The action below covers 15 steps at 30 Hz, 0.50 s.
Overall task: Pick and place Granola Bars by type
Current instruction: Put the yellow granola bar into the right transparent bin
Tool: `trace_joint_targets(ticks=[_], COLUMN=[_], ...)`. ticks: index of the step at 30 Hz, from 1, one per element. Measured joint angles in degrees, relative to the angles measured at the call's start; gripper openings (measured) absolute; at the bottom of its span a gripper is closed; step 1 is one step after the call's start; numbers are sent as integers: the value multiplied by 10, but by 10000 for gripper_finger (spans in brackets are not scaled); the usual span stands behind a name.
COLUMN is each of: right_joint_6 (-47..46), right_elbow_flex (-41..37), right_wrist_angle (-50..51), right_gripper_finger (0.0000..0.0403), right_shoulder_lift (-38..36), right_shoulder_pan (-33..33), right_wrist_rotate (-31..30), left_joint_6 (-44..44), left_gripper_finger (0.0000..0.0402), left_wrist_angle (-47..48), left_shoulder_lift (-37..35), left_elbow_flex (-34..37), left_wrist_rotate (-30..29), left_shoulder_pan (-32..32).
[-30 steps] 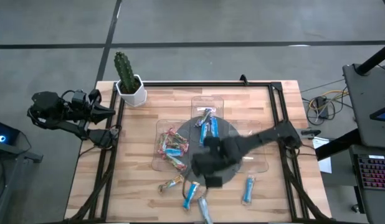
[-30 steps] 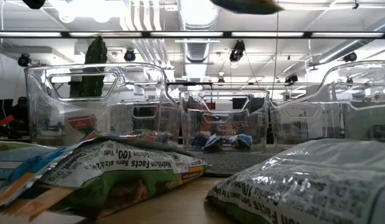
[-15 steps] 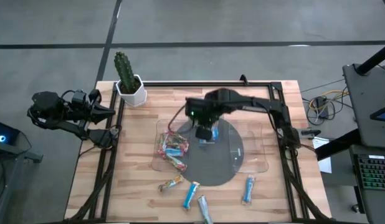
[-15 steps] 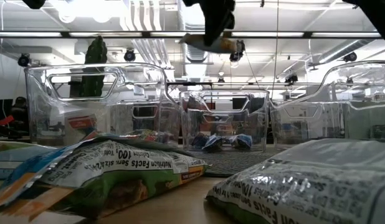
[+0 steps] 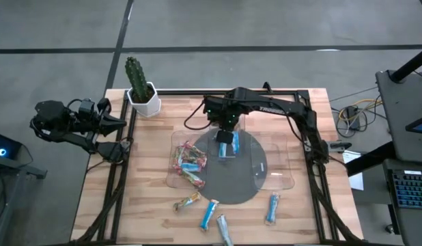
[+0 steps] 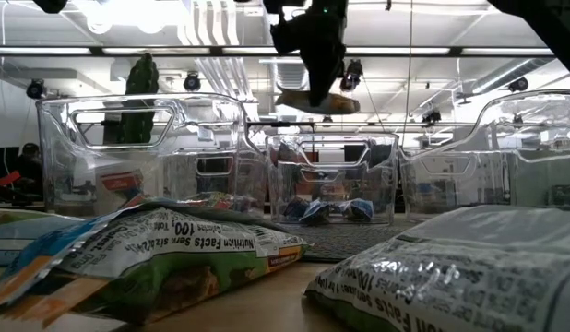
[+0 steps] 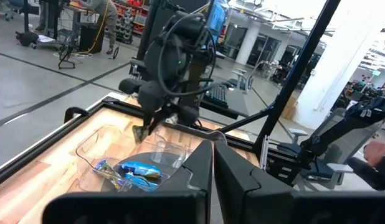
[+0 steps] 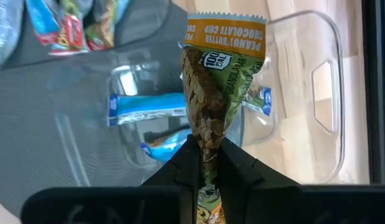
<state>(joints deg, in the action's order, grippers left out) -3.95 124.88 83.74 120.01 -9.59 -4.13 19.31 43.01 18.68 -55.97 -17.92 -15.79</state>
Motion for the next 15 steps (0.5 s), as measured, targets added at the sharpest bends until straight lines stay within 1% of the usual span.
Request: trace_joint_targets(ticks=[6,9,11,15], right_joint_6=[7,5,9,13], right_elbow_flex=[-17,-27,-37,-77], right_wrist_angle=[2,40,64,55], right_gripper_finger=[29,29,29,29], right_shoulder_lift=[-3,-16,-34,-99], right_shoulder_pan=[-4,-4,0,23], right_wrist_rotate=[1,14,27,30], left_joint_6=[0,0,0,0], left_gripper_finger=[0,0,0,0], left_wrist_angle=[0,0,0,0], left_shoulder_lift=[0,0,0,0], left_elbow_flex=[0,0,0,0], left_wrist_rotate=[0,0,0,0], left_shoulder_pan=[0,0,0,0])
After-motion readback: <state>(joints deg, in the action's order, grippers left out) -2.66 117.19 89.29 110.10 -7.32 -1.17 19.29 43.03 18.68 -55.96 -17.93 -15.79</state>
